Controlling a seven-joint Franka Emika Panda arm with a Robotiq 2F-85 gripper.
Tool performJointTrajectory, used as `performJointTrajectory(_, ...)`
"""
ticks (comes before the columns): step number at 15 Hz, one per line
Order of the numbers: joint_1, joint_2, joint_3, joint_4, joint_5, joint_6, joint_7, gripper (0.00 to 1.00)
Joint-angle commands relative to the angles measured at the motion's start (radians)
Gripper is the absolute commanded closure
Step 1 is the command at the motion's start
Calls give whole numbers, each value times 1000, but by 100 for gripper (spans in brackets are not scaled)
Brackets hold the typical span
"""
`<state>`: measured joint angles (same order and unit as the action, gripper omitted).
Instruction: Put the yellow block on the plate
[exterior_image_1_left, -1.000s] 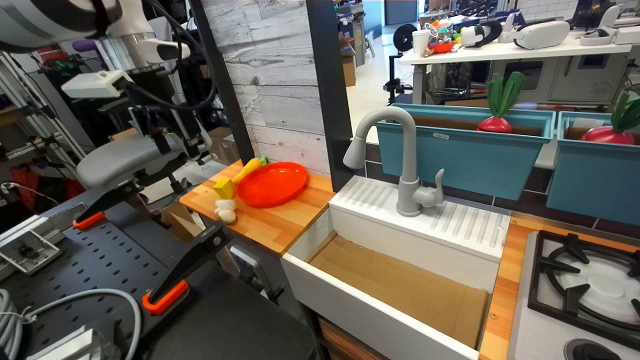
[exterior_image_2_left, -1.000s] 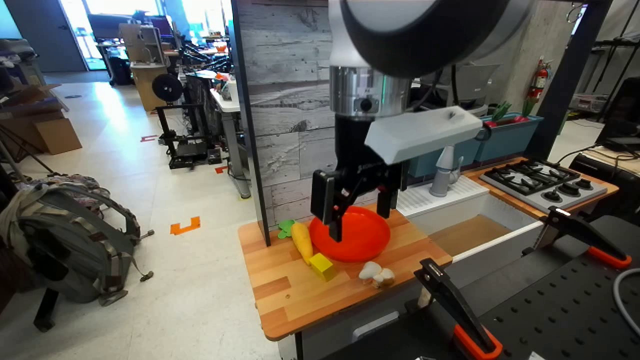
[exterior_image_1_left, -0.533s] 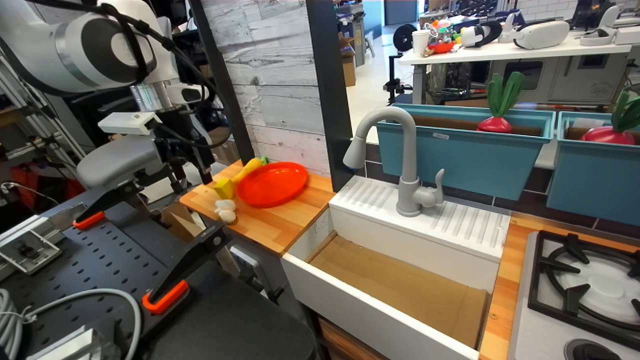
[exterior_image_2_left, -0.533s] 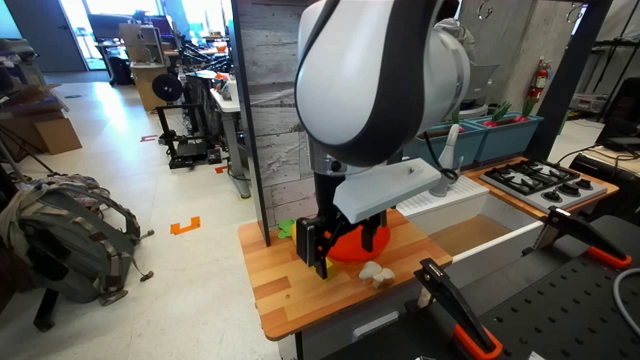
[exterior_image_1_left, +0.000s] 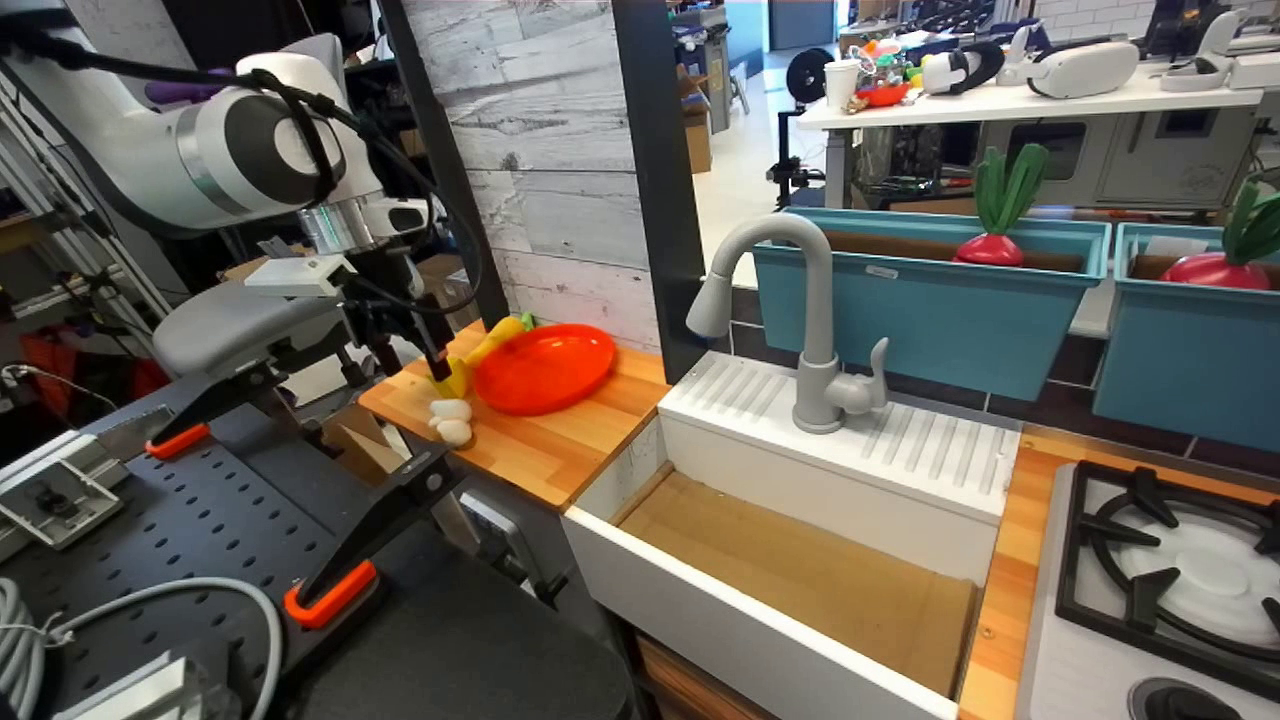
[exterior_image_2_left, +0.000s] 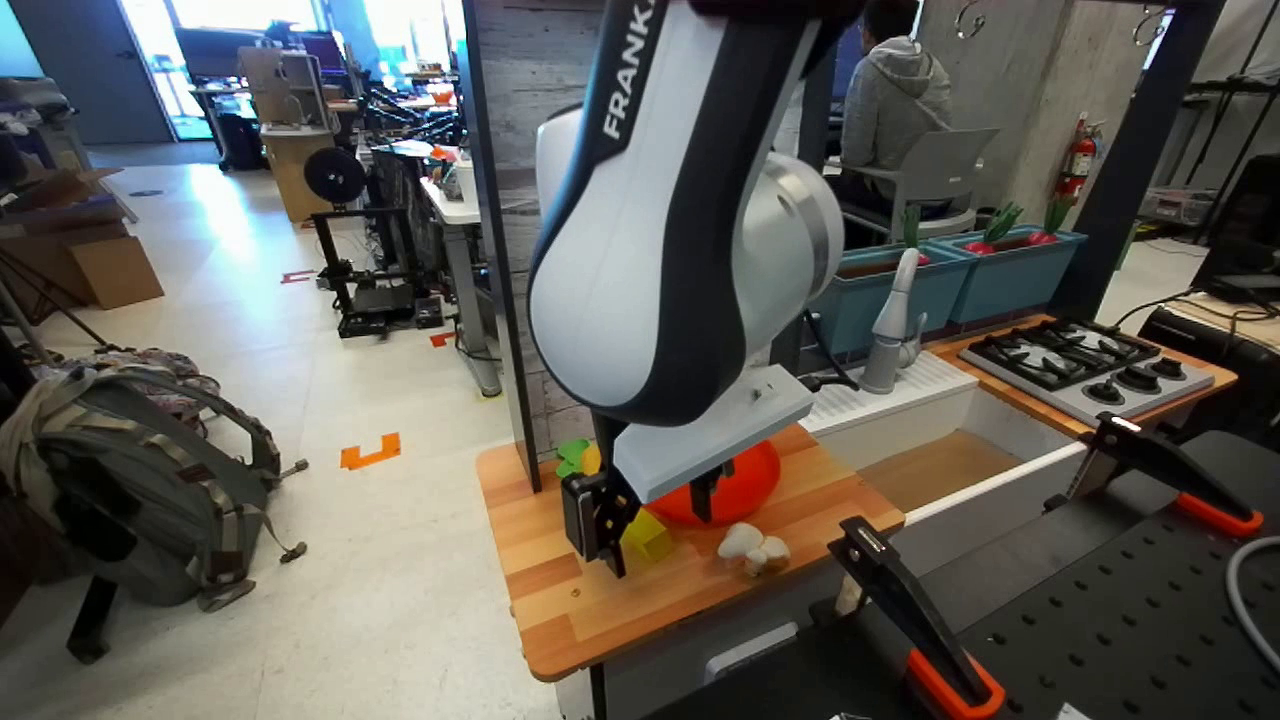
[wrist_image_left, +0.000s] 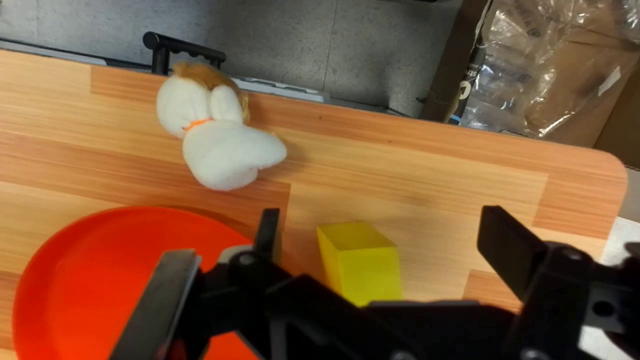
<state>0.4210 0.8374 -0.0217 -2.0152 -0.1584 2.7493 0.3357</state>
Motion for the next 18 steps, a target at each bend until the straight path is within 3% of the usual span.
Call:
performJointTrajectory(1,62,66,-55,87,-1,-22,38,0)
performJointTrajectory(2,72,77,-63,100,-2,-24,43,0)
performJointTrajectory(3,80,88,-70,112,-2,-26,46,25)
performJointTrajectory(4,88,96,-76,122,-4,-31,49,28)
performJointTrajectory(13,106,107,-88,143,-3,-34,42,94)
performJointTrajectory(18,125,-10,-86,46,-18,-8,36,92)
